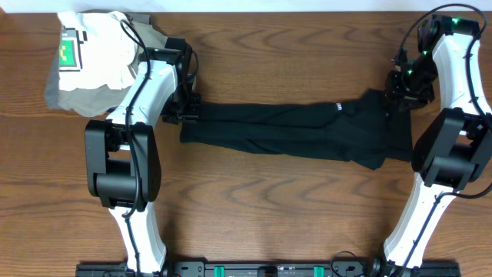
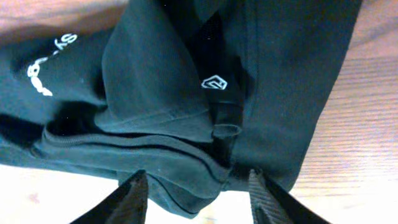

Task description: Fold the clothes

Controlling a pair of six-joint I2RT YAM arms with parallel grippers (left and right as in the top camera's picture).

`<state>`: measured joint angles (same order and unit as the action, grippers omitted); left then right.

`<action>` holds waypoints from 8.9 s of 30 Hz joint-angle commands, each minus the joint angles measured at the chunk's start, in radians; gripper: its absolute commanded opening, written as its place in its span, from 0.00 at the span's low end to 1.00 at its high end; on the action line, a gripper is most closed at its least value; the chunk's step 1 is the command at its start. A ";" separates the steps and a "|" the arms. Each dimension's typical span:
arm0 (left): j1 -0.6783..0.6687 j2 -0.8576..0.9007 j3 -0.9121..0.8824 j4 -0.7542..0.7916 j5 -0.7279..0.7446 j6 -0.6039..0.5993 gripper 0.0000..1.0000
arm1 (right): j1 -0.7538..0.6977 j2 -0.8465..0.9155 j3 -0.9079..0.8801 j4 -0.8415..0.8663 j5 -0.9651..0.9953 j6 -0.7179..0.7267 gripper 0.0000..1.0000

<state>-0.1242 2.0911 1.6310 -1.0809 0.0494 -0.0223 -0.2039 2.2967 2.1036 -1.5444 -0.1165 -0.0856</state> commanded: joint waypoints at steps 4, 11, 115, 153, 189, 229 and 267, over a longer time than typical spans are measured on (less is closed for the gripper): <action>0.042 -0.003 0.009 -0.022 0.157 0.050 0.51 | -0.027 0.000 0.016 -0.005 -0.028 -0.054 0.55; 0.077 0.001 0.009 0.053 0.332 0.185 0.63 | -0.013 0.000 0.019 -0.007 -0.099 -0.156 0.63; -0.459 -0.238 -0.317 0.869 0.484 -0.115 0.98 | 0.005 0.000 0.019 0.043 -0.180 -0.129 0.69; -0.488 -0.141 -0.271 0.686 0.148 -0.105 0.64 | 0.007 0.000 -0.002 0.065 -0.165 -0.094 0.78; -0.162 -0.438 -0.224 0.311 0.042 -0.050 0.93 | -0.038 0.000 -0.546 0.614 0.042 0.039 0.61; 0.013 -0.438 -0.226 0.304 -0.122 0.011 0.93 | 0.480 -0.476 -0.494 0.605 -0.101 0.299 0.01; 0.183 -0.429 -0.228 0.378 0.047 0.010 0.93 | 0.892 -0.407 -0.494 0.491 0.068 0.278 0.56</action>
<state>0.0624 1.6604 1.3922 -0.6979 0.0193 -0.0250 0.7376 1.9308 1.6070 -1.0481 -0.1246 0.2264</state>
